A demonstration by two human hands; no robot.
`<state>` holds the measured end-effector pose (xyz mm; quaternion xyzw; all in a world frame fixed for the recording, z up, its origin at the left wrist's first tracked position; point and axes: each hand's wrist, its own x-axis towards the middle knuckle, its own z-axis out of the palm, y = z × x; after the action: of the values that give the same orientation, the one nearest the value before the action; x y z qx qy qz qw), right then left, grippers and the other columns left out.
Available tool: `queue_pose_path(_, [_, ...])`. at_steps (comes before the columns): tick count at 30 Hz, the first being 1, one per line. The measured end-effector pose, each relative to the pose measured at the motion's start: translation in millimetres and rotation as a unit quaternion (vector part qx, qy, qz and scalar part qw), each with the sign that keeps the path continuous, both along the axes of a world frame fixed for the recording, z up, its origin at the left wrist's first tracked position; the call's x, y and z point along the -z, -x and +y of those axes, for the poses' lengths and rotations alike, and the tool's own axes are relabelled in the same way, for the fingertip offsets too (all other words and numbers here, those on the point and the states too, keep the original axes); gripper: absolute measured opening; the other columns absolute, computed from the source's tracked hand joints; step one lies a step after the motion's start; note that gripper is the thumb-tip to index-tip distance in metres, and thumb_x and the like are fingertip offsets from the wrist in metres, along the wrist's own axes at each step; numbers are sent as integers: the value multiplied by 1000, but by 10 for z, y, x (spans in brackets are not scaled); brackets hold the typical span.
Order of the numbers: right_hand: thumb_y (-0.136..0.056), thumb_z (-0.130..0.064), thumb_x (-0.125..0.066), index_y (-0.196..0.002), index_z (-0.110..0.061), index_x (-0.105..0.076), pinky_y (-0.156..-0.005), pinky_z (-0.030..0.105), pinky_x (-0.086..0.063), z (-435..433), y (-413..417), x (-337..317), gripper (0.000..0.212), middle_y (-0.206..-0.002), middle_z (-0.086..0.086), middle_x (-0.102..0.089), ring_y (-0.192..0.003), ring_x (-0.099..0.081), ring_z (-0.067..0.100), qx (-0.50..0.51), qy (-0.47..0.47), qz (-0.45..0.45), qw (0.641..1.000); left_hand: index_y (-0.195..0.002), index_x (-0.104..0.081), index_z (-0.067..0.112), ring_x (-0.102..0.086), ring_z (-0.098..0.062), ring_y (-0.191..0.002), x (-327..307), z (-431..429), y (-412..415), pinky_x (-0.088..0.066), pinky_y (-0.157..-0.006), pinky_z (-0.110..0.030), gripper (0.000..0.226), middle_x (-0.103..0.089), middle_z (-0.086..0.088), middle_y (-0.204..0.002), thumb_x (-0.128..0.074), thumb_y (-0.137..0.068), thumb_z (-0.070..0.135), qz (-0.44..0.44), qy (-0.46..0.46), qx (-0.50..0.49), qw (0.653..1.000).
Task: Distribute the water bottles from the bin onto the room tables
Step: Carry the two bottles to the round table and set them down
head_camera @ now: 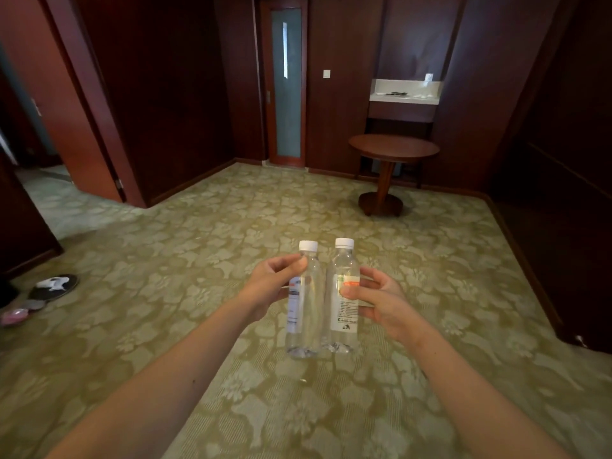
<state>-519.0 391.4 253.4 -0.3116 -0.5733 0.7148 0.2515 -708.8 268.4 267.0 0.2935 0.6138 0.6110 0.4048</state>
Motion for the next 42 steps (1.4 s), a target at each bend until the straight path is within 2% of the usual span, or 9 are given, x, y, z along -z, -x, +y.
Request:
queue_pose_path(3, [-70,-2,-84,-127,-14,-58,-75,37,-61,543,324,37,64,-108,6,-75,-95,-74,24,-11,-7,-13,1000,-108,-69,21,-71,-11,-86,51,505,341,-56,-83,-33,32,-74,4,-99,-76,-78,30,-13,-3,-16,1000])
queue_pose_path(5, [-68,-3,-85,-125,-15,-59,-76,37,-61,921,567,74,63,-108,6,-75,-95,-74,24,-11,-8,-19,1000,-109,-69,19,-72,-9,-80,117,856,585,-55,-78,-31,39,-75,6,-90,-78,-73,31,-20,-5,-24,999])
queue_pose_path(13, [-70,0,-84,-120,-14,-60,-75,36,-60,2589,1778,138,58,-107,6,-75,-96,-74,24,6,-20,-40,999,-115,-68,16,-70,-15,-89,229,2650,1856,-54,-74,-28,65,-73,1,-100,-84,-55,37,-29,-5,-11,1000])
queue_pose_path(18, [-71,1,-84,-119,-16,-59,-73,34,-60,3621,2372,67,56,-110,7,-73,-96,-73,23,36,-20,-36,999,-109,-68,17,-71,-6,-75,113,3859,2537,-54,-67,-23,46,-74,5,-89,-80,-67,29,-18,-3,36,999])
queue_pose_path(20, [-70,2,-84,-118,-15,-60,-72,33,-60,4047,2532,92,56,-109,8,-73,-96,-73,23,52,-13,-33,998,-109,-68,18,-69,-4,-70,131,4353,2732,-53,-68,-23,39,-74,8,-86,-79,-72,26,-17,4,55,998])
queue_pose_path(24, [-68,3,-85,-118,-13,-59,-73,35,-60,4859,2787,156,58,-110,9,-72,-97,-73,25,64,-10,-29,997,-117,-67,15,-70,-11,-85,204,5232,3027,-56,-81,-32,71,-74,2,-100,-85,-52,39,-12,12,74,997])
queue_pose_path(27, [-67,2,-86,-119,-13,-59,-76,38,-60,5648,2991,212,60,-112,11,-71,-99,-72,26,72,-16,-29,997,-114,-68,16,-70,-16,-93,266,6033,3238,-54,-93,-40,73,-74,0,-102,-86,-48,42,-8,8,80,997])
queue_pose_path(31, [-67,3,-85,-116,-13,-59,-77,40,-60,6795,3276,185,58,-113,14,-71,-96,-73,25,64,-22,-31,997,-119,-68,16,-68,-21,-101,283,7154,3511,-53,-97,-44,87,-73,-4,-111,-93,-42,49,-5,-3,69,998])
queue_pose_path(42, [-70,7,-82,-118,-9,-60,-81,44,-62,9453,3952,-44,55,-111,15,-68,-93,-73,25,37,-42,-42,998,-123,-64,15,-69,-18,-105,170,9746,4155,-54,-93,-38,90,-72,-2,-115,-89,-43,49,-15,-27,50,998])
